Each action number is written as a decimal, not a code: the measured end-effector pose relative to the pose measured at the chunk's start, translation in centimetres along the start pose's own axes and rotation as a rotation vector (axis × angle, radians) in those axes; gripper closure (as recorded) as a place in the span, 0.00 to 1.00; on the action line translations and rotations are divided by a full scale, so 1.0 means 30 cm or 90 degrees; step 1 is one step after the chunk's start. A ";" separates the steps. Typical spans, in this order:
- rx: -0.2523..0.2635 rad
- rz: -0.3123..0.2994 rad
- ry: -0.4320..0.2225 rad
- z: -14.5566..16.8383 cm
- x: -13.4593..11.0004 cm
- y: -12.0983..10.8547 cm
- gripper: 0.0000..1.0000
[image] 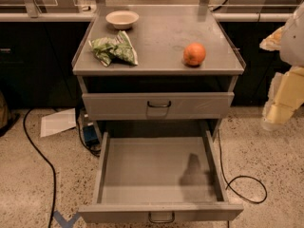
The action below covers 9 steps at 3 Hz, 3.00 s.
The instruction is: Place orange into middle drawer
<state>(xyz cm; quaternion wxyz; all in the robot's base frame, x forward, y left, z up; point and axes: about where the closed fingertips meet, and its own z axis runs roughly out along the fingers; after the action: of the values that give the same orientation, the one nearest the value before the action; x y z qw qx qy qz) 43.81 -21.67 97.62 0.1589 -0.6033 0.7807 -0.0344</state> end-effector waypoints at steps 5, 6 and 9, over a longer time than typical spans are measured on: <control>0.042 -0.064 0.022 0.266 -0.139 -0.482 0.00; 0.039 -0.082 0.006 0.363 -0.197 -0.621 0.00; 0.042 -0.124 -0.045 0.484 -0.314 -0.754 0.00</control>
Offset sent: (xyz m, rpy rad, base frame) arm 0.0326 0.0041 0.0014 -0.0201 -0.0410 0.0265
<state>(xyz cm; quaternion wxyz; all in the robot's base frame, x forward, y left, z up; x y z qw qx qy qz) 71.17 -16.77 91.38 0.2023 -0.6714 0.7109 -0.0537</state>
